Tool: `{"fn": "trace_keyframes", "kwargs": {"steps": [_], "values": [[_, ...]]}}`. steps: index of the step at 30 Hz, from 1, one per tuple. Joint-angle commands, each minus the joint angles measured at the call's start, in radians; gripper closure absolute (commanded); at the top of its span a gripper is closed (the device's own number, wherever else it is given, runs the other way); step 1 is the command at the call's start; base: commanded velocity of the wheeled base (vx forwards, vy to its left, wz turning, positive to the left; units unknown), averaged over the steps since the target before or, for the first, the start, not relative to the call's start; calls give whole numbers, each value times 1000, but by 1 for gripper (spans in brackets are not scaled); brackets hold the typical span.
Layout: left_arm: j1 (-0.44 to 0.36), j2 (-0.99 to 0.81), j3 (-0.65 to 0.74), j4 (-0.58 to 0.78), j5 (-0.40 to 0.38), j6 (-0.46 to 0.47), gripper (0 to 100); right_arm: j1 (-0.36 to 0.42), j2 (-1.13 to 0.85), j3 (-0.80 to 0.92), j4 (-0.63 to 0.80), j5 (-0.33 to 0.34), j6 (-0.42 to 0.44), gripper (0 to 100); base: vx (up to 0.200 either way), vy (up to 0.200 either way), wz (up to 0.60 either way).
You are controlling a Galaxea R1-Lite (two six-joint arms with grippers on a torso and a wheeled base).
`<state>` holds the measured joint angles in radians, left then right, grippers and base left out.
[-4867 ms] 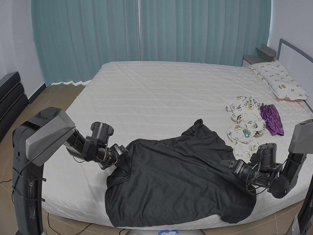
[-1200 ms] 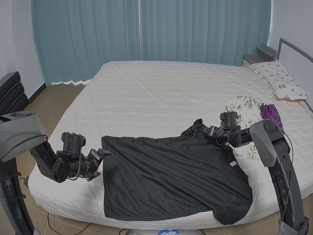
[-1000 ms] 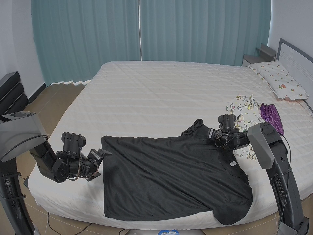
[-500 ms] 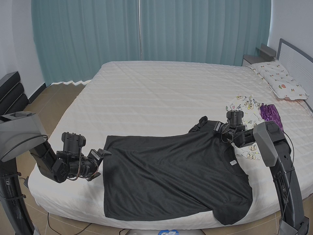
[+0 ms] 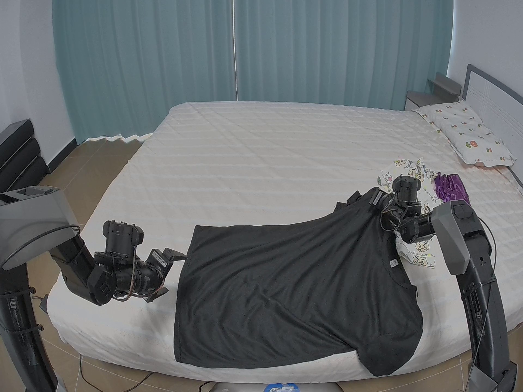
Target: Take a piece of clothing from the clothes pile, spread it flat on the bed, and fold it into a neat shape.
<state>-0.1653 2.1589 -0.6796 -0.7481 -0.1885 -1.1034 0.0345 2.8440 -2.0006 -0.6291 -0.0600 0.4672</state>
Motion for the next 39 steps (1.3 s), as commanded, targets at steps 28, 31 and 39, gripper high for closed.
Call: {"fn": "trace_keyframes", "kwargs": {"steps": [28, 31, 39], "values": [[0, -4, 9, -2, -2, -6, 0, 18, -313, 447, 12, 35, -1, 0, 0, 0, 0], [0, -4, 9, -2, -2, -6, 0, 18, -394, 599, -87, 121, -12, 0, 0, 0, 0], [0, -5, 11, -2, -3, -6, 0, 5, -522, 824, -182, 141, -18, 0, 0, 0, 0]]}}
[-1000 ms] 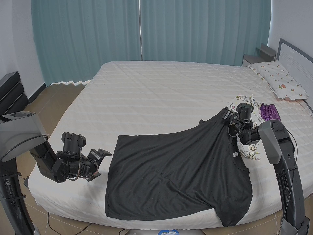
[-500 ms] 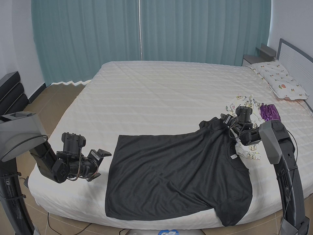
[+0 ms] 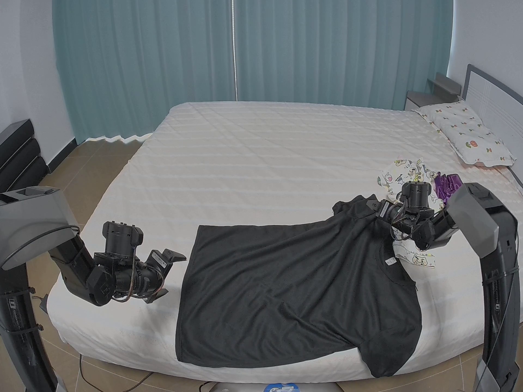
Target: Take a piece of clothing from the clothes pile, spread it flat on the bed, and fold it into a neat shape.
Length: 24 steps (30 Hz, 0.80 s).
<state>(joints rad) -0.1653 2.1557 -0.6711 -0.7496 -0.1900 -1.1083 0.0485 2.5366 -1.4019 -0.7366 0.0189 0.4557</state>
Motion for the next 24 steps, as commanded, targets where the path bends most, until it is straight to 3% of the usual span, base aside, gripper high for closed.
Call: {"fn": "trace_keyframes", "kwargs": {"steps": [1, 5, 15, 18, 20, 24], "values": [[0, -2, 2, -1, -3, -1, 0, -12, -243, 271, -78, 76, -8, 0, 0, 0, 0], [0, -8, 22, -7, -37, 5, 0, -13, -345, 408, -87, 124, -5, 0, -150, 0, 0], [-51, -42, 165, -120, -45, 36, 0, -21, -506, 698, -101, 128, 18, 0, -200, 0, 0], [-83, -53, 205, -120, -35, 102, 0, -21, -515, 745, -101, 127, 49, 0, -133, 0, 0], [-118, -42, 255, -122, -28, 200, 0, -15, -529, 802, -101, 127, 86, 0, 0, 0, 0], [-134, -25, 269, -120, -2, 257, 0, -2, -544, 842, -102, 127, 115, 0, 0, 0, 0]]}}
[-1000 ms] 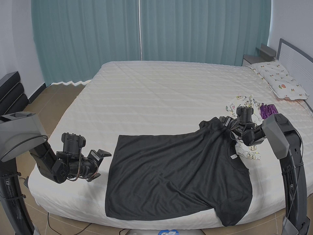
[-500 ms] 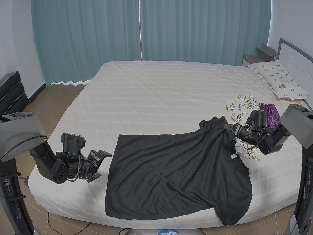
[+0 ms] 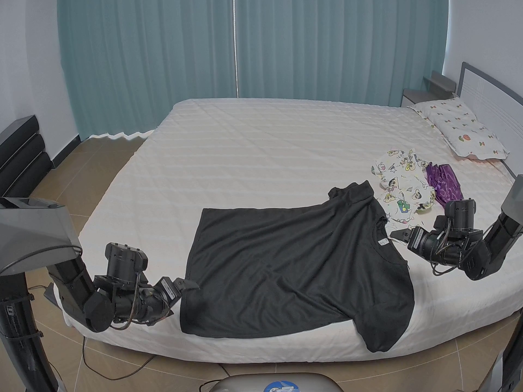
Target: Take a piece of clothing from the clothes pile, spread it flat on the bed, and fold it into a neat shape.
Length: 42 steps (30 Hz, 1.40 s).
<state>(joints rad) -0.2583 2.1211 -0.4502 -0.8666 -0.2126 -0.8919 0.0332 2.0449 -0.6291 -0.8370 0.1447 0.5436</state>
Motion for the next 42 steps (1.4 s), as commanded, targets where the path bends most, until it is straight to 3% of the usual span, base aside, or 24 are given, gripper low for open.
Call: {"fn": "trace_keyframes", "kwargs": {"steps": [1, 7, 9, 18, 42], "values": [[-44, 25, 45, -5, 47, 47, 0, 19, -52, 88, -2, 0, 33, 0, 0, 0, 0], [-98, 105, 28, -45, 194, 48, 0, 30, -25, 141, -79, 1, 82, 0, 0, 0, 0], [-124, 157, 39, -127, 249, 54, 0, 40, 6, 161, -136, 0, 130, 0, 0, 0, 0], [-174, 241, 44, -200, 344, 180, 0, 27, 100, 247, -341, 1, 160, 0, 0, 0, 0], [-205, 300, -50, -206, 392, 222, 0, 27, 87, 256, -359, 1, 180, 0, 0, 0, 0]]}}
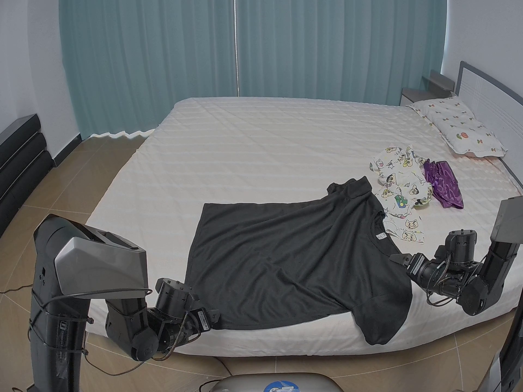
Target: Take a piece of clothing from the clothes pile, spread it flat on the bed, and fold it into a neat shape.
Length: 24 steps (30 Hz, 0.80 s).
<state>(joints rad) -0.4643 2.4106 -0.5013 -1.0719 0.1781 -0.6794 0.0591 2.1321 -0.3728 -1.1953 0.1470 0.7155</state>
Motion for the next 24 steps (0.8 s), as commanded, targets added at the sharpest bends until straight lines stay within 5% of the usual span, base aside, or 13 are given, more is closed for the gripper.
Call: {"fn": "trace_keyframes", "kwargs": {"steps": [1, 6, 7, 24], "values": [[1, 10, 1, 0, 1, 9, 0, 1, 0, 0, -1, -1, 9, 0, 0, 0, 0], [4, 18, -6, 0, 1, 27, 0, 1, -1, 0, -1, -1, 10, 0, 0, 0, 0], [4, 18, -6, 0, 1, 27, 100, 1, 0, 0, -1, -1, 10, 0, 0, 0, 0], [16, -82, 79, -13, 6, -39, 100, -21, 31, 9, 14, -1, 1, 0, 0, 0, 0]]}}
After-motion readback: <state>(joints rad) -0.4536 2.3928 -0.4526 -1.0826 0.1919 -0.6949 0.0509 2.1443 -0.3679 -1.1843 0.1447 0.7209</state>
